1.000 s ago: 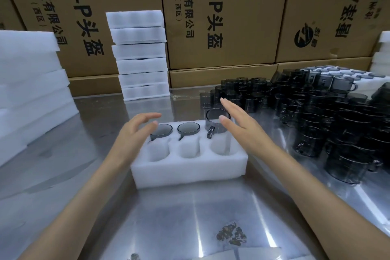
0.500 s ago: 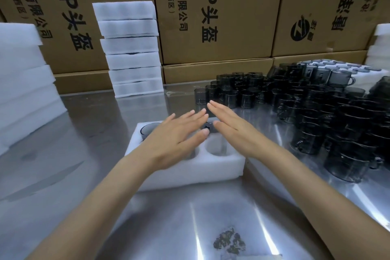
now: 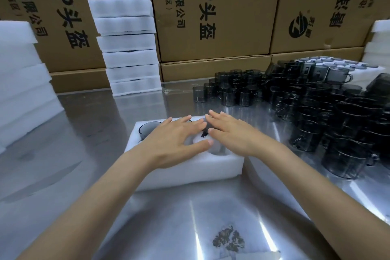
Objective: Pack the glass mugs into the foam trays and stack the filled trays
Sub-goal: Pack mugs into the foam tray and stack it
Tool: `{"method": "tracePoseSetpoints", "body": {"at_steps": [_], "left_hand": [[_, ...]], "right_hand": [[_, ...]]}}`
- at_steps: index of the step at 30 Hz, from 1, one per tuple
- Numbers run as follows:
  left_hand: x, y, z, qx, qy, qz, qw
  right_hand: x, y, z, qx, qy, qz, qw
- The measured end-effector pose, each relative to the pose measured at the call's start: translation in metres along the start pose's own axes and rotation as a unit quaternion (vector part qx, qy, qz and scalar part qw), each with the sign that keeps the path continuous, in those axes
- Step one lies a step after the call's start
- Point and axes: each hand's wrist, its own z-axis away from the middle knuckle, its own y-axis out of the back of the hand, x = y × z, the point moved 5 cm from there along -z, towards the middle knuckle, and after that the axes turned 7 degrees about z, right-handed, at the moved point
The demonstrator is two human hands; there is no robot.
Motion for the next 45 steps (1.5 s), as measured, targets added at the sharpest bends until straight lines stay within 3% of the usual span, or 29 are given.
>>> {"method": "tracePoseSetpoints", "body": {"at_steps": [5,7,9,12,15,21,24,35,45], "left_hand": [[0.003,-0.005,0.004,0.01,0.001,0.012,1.0],[0.006,-0.002,0.008,0.054,-0.018,0.034,0.998],[0.011,0.008,0.017,0.14,-0.048,0.06,0.987],[0.018,0.018,0.033,0.253,-0.076,0.044,0.964],[0.025,0.018,0.042,0.286,-0.111,0.006,0.952],[0.024,0.008,0.055,0.282,-0.126,-0.028,0.951],[0.024,0.007,0.057,0.279,-0.12,-0.012,0.953],[0.025,0.008,0.059,0.297,-0.117,-0.007,0.948],[0.024,0.008,0.059,0.297,-0.117,0.002,0.948]], "right_hand": [[-0.001,-0.003,0.005,0.044,0.024,-0.117,0.992],[-0.001,-0.002,0.011,0.104,0.023,-0.2,0.974],[0.007,0.005,0.018,0.196,-0.033,-0.231,0.952],[0.025,0.018,0.028,0.289,-0.15,-0.037,0.945],[0.041,0.021,0.034,0.271,-0.225,0.065,0.934],[0.052,0.043,0.051,0.356,-0.271,0.15,0.882],[0.054,0.049,0.058,0.384,-0.302,0.139,0.861],[0.075,0.044,0.058,0.315,-0.351,0.086,0.878],[0.102,0.057,0.058,0.4,-0.296,0.013,0.867]]}}
